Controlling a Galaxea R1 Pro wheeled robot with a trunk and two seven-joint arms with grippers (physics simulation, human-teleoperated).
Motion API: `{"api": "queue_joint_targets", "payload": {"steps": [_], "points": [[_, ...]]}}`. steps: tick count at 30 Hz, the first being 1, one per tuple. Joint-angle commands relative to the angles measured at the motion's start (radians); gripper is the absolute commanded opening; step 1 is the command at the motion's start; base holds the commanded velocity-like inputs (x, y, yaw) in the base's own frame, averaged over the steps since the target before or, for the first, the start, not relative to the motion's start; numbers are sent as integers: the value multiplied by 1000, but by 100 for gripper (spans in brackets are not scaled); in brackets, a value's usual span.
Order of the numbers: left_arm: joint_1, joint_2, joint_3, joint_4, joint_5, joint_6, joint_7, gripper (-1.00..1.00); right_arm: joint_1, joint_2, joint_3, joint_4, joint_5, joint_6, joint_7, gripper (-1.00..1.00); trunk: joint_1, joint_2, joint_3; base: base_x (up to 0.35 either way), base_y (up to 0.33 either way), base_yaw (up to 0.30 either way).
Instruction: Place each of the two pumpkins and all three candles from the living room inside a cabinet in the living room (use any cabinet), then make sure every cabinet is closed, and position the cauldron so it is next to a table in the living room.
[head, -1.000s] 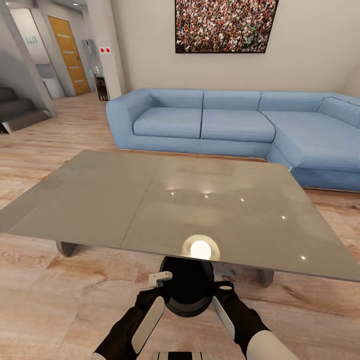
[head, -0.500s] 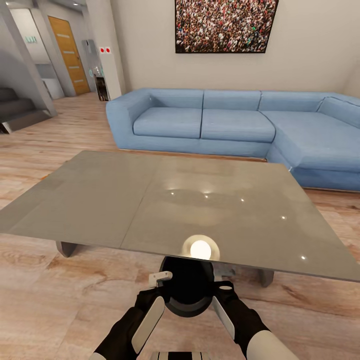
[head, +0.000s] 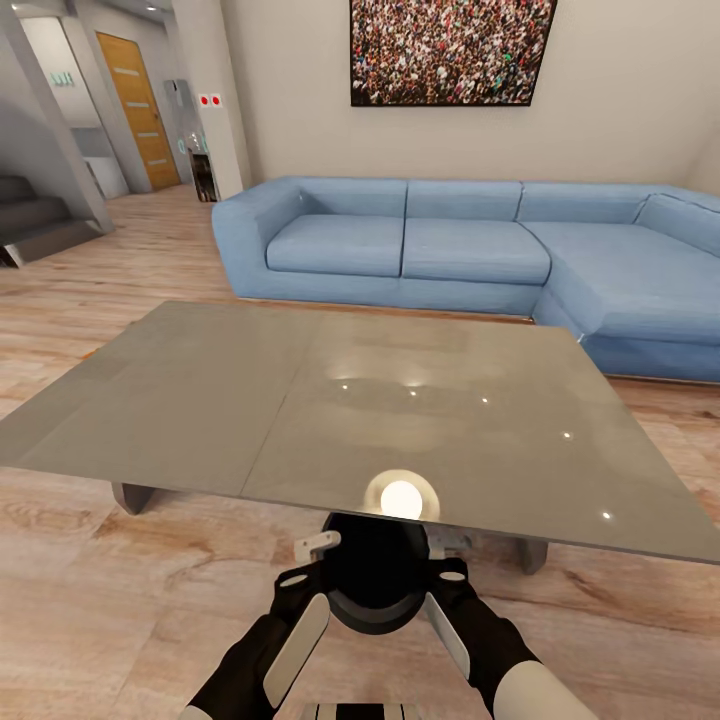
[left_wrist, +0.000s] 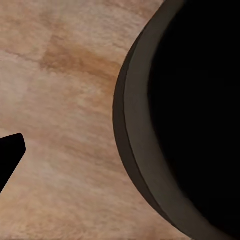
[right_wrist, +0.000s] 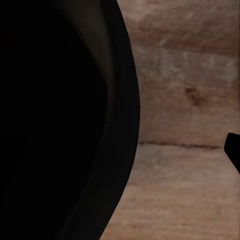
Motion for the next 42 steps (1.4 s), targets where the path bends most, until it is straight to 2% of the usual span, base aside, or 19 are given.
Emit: {"api": "queue_joint_targets", "payload": {"steps": [1,7,28,37,42], "points": [[-1,0,-1,-1,5,-3,7,100,0,-1,6,-2,-10,2,-9,100,0,0,-1,0,0,0],[-1,0,-2,-1,4,-24,6,100,0,-1,6,-2,-9,-6,-10,100,0,0,-1,0,0,0],[-1,0,-2,-1,4,-28,6,100,1,0,7,-2,-5,-15,-8,100,0,0,-1,0,0,0],[-1,0,-3,-1,4,-28,6,100,1,0,8,8,-3,-123,-9,100,0,0,-1,0,0,0],[-1,0,-3,-1,4,-28,6,100,1,0,8,9,-2,-140,-10,100,0,0,-1,0,0,0]]}}
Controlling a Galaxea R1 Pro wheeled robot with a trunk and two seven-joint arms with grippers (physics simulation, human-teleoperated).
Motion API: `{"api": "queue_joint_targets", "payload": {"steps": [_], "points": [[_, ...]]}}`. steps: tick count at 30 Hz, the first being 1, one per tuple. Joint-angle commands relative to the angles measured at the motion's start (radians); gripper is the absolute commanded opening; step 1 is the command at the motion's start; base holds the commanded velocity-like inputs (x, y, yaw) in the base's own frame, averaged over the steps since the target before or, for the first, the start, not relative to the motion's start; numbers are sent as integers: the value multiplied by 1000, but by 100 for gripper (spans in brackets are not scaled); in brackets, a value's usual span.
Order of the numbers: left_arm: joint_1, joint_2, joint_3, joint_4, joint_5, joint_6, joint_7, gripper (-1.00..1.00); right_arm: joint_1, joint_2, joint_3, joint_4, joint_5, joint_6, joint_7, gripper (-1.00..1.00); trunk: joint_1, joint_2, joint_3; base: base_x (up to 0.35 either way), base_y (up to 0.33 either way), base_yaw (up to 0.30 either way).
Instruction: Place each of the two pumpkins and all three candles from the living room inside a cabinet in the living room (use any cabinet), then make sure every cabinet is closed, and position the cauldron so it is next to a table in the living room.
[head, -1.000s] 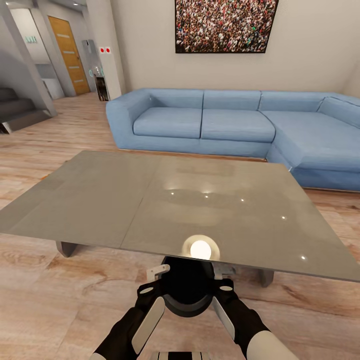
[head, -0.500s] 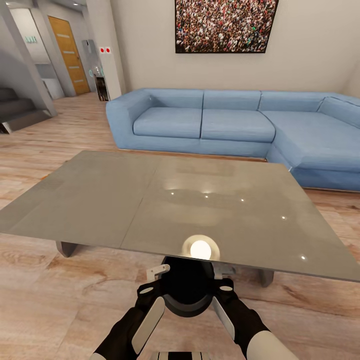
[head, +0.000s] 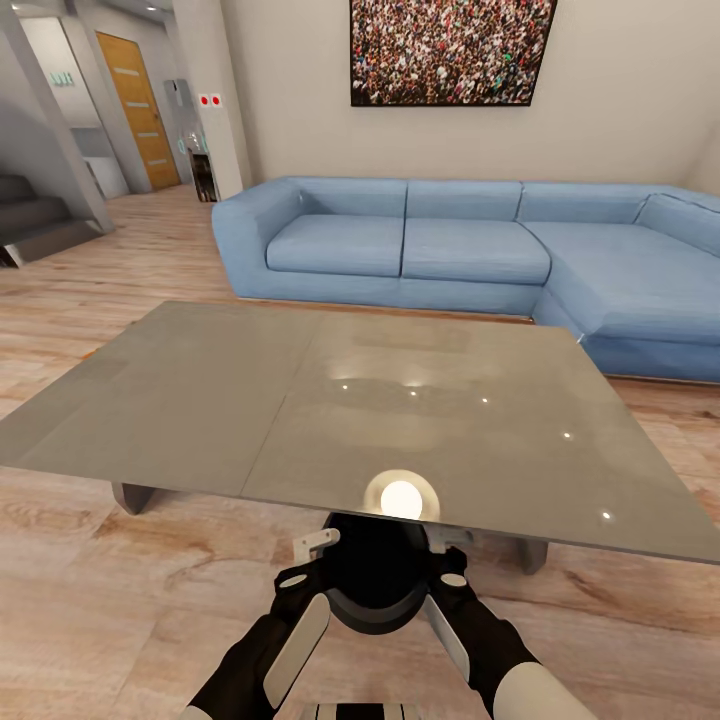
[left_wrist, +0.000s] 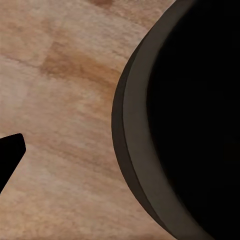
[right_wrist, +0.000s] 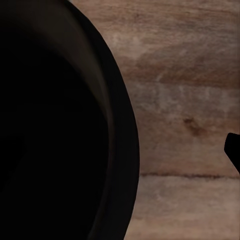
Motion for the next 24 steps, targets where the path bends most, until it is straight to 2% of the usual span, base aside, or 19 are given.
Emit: {"api": "queue_joint_targets", "payload": {"steps": [1,15,24], "points": [[-1,0,-1,-1,5,3,7,100,0,-1,7,-2,-9,2,-9,100,0,0,-1,0,0,0],[-1,0,-4,-1,5,5,7,100,0,-1,7,-1,-9,-1,-9,100,0,0,-1,-14,0,0],[-1,0,-14,-1,5,5,7,100,0,-1,8,-1,-9,-2,-9,100,0,0,-1,-199,0,0]]}}
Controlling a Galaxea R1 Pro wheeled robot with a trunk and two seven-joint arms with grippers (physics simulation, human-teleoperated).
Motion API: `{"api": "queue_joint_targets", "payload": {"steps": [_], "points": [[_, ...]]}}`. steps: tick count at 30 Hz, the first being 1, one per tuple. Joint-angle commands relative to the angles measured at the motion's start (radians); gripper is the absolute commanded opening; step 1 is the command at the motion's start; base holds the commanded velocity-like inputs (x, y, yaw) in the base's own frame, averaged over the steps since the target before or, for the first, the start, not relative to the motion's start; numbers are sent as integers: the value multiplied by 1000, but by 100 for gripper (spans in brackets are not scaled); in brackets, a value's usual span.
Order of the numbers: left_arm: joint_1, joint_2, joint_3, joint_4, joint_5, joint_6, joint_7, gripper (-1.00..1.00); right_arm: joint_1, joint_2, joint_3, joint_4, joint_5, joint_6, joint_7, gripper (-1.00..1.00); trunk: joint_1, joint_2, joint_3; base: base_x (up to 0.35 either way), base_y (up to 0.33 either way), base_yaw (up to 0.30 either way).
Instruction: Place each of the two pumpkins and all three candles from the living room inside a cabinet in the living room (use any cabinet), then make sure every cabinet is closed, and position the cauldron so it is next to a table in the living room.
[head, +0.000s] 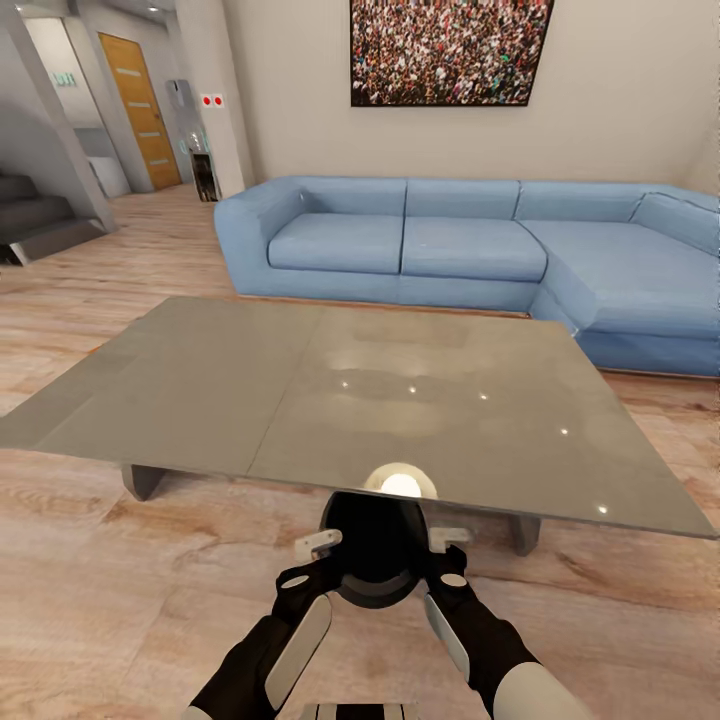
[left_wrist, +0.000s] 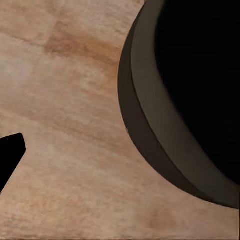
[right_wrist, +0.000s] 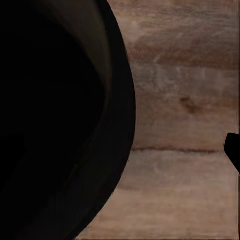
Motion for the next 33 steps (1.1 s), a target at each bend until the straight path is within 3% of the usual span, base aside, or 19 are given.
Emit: {"api": "queue_joint_targets", "payload": {"steps": [1,9,19,29,33], "points": [[-1,0,-2,-2,5,3,7,100,0,-1,7,-2,-9,4,-9,100,-1,0,-1,-254,0,0],[-1,0,-2,-2,6,3,7,100,1,-1,7,-5,-7,0,-9,100,-1,0,-1,-266,0,0],[-1,0,-2,-1,6,3,7,100,8,0,12,-10,-3,-87,-14,100,-1,0,-1,-282,0,0],[-1,0,-1,0,6,5,10,100,36,1,35,-13,53,-193,-19,100,-1,0,-1,-128,0,0],[-1,0,1,5,8,4,14,100,46,-3,34,-13,60,-219,-20,100,-2,1,15,-10,0,0]]}}
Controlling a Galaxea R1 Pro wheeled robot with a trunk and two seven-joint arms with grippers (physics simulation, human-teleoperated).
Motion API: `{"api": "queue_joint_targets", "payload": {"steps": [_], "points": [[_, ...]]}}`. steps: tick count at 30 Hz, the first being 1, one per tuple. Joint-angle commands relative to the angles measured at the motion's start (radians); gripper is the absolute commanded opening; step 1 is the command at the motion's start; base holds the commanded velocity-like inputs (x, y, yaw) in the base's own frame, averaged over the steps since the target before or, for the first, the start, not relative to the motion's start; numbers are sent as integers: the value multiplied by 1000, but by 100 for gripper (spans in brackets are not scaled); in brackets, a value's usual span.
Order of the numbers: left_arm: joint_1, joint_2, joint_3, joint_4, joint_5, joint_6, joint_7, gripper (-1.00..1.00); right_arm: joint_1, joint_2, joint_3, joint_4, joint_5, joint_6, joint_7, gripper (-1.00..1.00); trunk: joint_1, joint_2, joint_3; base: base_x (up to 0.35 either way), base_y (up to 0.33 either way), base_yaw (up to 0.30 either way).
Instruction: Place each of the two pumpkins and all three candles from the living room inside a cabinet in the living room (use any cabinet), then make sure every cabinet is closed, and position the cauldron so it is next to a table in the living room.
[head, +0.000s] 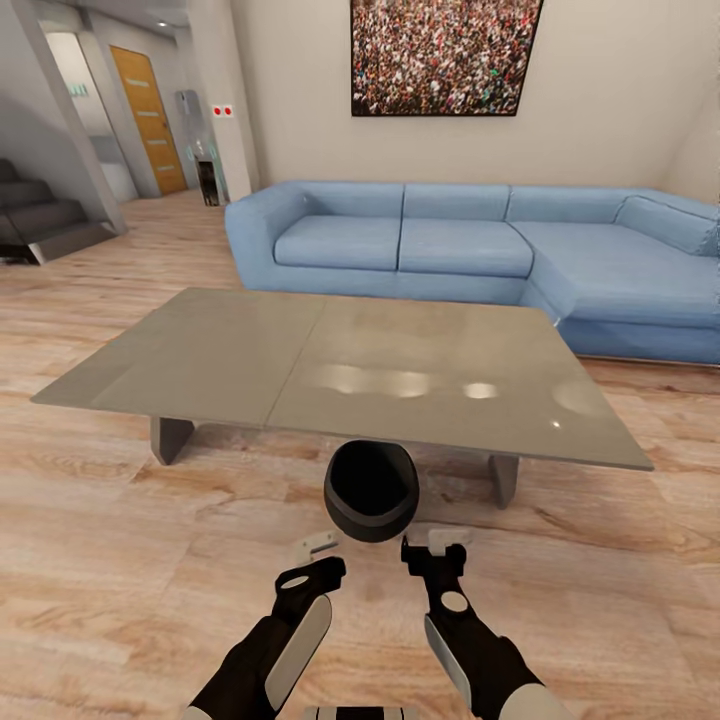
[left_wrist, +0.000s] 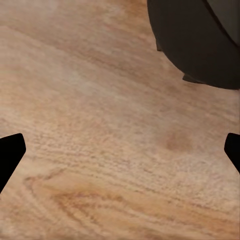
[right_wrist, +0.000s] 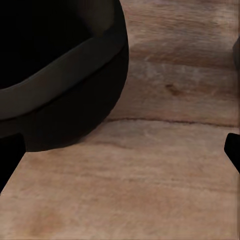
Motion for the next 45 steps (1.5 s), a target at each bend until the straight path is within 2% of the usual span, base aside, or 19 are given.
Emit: {"api": "queue_joint_targets", "payload": {"steps": [1,5,8,10,13,15,16,20,23,24,25,26,27,28,30,34,36,37,45], "points": [[-1,0,-1,-1,4,3,7,100,0,-1,6,1,-10,-7,-7,100,-1,0,3,-4,0,0],[-1,1,1,-3,1,5,9,100,1,-12,4,5,-10,-12,-10,100,-2,1,19,-2,0,0],[-1,20,3,-3,1,6,9,100,8,-30,4,7,-13,-13,-25,100,-4,2,30,0,0,0],[-1,42,3,0,2,7,8,100,21,-43,4,7,-15,-13,-46,100,-5,2,38,0,0,0],[-1,92,3,16,5,6,5,100,47,-55,3,7,-17,-14,-84,100,-6,3,50,0,0,0],[-1,110,3,22,6,6,5,100,56,-59,3,8,-17,-15,-98,100,-7,3,57,0,0,0],[-2,135,3,29,7,5,4,100,77,-65,3,8,-18,-18,-119,100,-7,3,61,0,0,0],[3,159,3,45,7,3,4,100,109,-73,3,9,-18,-41,-132,100,-9,4,77,0,0,0],[14,190,2,65,8,-4,3,100,135,-77,3,9,-18,-75,-138,100,-10,5,88,0,0,0],[35,239,2,324,5,-274,-16,100,200,-94,3,85,-25,-210,-141,100,-11,5,92,0,0,0],[36,240,1,384,5,-329,-38,100,211,-96,3,122,-25,-291,-142,100,-11,6,96,0,0,0],[36,240,1,398,5,-341,-46,100,213,-96,3,132,-25,-310,-142,100,-12,6,100,0,0,0],[36,240,1,516,5,-481,-132,100,220,-95,3,212,-26,-419,-141,100,-12,6,104,0,0,0],[36,240,0,540,5,-514,-144,100,220,-95,2,222,-27,-430,-140,100,-13,6,108,0,0,0],[36,238,0,581,5,-562,-156,100,221,-96,0,233,-35,-442,-140,100,-14,7,115,0,0,0],[36,237,-1,624,5,-588,-168,100,221,-97,-2,240,-62,-447,-140,100,-15,8,131,0,0,0],[36,236,-1,685,5,-602,-229,100,221,-97,-12,244,-116,-450,-140,100,-16,8,139,0,0,0],[36,236,-1,698,5,-611,-247,100,221,-97,-16,244,-127,-450,-140,100,-17,8,142,0,0,0],[36,235,-1,755,5,-658,-280,100,221,-100,-22,247,-146,-452,-137,100,-20,10,173,0,0,0]]}}
